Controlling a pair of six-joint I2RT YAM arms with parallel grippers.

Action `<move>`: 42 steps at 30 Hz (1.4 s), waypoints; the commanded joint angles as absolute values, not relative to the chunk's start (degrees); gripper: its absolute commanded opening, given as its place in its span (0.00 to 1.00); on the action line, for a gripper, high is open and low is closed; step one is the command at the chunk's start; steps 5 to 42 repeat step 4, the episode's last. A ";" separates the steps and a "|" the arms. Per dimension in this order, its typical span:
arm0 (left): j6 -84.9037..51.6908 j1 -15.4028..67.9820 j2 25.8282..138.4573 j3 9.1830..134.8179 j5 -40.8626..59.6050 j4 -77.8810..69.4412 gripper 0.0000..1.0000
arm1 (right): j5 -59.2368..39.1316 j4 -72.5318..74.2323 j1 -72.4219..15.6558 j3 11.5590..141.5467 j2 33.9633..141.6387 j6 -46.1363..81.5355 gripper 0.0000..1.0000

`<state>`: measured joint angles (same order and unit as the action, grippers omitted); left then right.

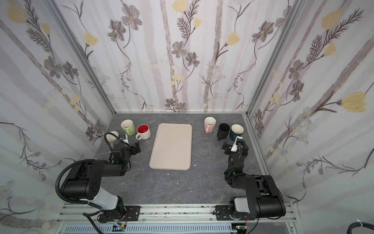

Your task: Turn the mug right side up

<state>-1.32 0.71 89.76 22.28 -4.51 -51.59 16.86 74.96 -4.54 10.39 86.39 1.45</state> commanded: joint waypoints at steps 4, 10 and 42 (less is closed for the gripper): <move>-1.01 0.70 89.87 22.52 -5.02 -51.54 1.00 | 16.31 76.61 -4.53 10.77 86.49 1.54 1.00; -1.01 0.70 89.87 22.52 -5.02 -51.54 1.00 | 16.31 76.61 -4.53 10.77 86.49 1.54 1.00; -1.01 0.70 89.87 22.52 -5.02 -51.54 1.00 | 16.31 76.61 -4.53 10.77 86.49 1.54 1.00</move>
